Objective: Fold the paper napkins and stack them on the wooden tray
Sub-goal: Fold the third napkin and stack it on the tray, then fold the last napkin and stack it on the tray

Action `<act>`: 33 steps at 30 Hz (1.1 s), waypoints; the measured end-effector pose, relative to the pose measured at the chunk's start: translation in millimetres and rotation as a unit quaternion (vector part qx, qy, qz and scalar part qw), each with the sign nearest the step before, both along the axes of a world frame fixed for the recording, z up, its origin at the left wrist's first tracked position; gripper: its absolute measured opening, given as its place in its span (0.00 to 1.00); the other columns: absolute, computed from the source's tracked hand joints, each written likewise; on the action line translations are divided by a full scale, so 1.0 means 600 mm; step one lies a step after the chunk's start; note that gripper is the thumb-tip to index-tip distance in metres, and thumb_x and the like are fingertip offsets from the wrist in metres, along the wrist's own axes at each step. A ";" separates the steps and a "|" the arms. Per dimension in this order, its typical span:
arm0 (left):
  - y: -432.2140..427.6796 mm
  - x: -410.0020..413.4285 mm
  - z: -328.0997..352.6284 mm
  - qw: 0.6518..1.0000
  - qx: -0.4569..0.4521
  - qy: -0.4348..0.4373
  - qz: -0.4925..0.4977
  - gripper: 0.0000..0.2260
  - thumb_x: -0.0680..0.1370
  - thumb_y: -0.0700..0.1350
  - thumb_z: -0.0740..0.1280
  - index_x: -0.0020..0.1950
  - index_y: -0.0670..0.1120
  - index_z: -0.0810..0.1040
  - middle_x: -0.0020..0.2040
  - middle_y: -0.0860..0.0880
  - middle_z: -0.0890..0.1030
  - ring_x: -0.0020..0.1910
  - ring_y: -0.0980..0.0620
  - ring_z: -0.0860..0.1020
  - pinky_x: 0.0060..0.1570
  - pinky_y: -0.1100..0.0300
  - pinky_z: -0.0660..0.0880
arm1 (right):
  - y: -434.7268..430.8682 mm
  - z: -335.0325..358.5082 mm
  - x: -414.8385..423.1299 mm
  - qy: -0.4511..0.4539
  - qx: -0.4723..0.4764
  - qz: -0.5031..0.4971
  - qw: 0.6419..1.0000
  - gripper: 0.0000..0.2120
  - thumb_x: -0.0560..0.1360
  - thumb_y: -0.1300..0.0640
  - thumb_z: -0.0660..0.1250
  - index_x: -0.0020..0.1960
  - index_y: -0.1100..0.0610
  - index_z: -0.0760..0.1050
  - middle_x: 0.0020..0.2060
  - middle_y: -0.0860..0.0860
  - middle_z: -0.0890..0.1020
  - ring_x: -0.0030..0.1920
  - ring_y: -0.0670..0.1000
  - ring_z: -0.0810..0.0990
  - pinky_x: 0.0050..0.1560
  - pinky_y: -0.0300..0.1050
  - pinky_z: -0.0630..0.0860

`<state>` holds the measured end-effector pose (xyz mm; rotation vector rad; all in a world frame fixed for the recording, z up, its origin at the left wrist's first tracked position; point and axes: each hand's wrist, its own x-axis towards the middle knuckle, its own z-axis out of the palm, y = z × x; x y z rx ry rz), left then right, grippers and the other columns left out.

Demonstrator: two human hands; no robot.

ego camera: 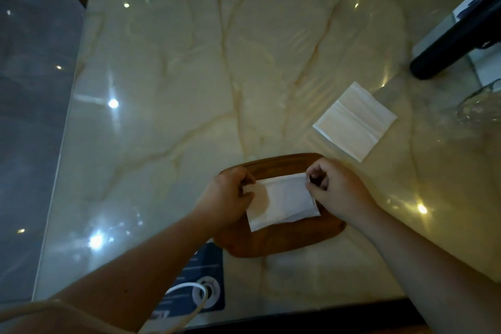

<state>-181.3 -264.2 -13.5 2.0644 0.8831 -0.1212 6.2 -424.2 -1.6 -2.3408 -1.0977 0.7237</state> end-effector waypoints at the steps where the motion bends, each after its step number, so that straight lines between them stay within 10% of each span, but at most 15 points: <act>1: 0.001 0.001 0.004 1.000 0.022 0.002 -0.014 0.13 0.72 0.44 0.70 0.46 0.60 0.70 0.42 0.61 0.70 0.38 0.63 0.72 0.33 0.72 0.67 | -0.001 0.002 0.002 -0.013 -0.007 0.004 1.000 0.09 0.70 0.54 0.70 0.42 0.43 0.71 0.41 0.42 0.75 0.33 0.42 0.74 0.31 0.34 0.64; 12: 0.007 0.061 0.056 0.959 0.238 -0.044 -0.144 0.10 0.74 0.49 0.66 0.54 0.50 0.75 0.51 0.50 0.77 0.48 0.50 0.76 0.40 0.57 0.74 | -0.012 0.037 0.067 -0.096 -0.041 0.074 0.992 0.14 0.73 0.46 0.66 0.56 0.48 0.73 0.50 0.42 0.72 0.42 0.42 0.74 0.37 0.39 0.68; 33: 0.004 0.392 0.031 0.969 0.223 0.064 -0.082 0.11 0.75 0.52 0.65 0.55 0.50 0.74 0.51 0.49 0.79 0.43 0.50 0.76 0.45 0.50 0.78 | -0.017 0.005 0.405 -0.110 -0.050 -0.001 0.993 0.16 0.71 0.47 0.68 0.55 0.51 0.74 0.53 0.51 0.77 0.50 0.53 0.78 0.47 0.48 0.74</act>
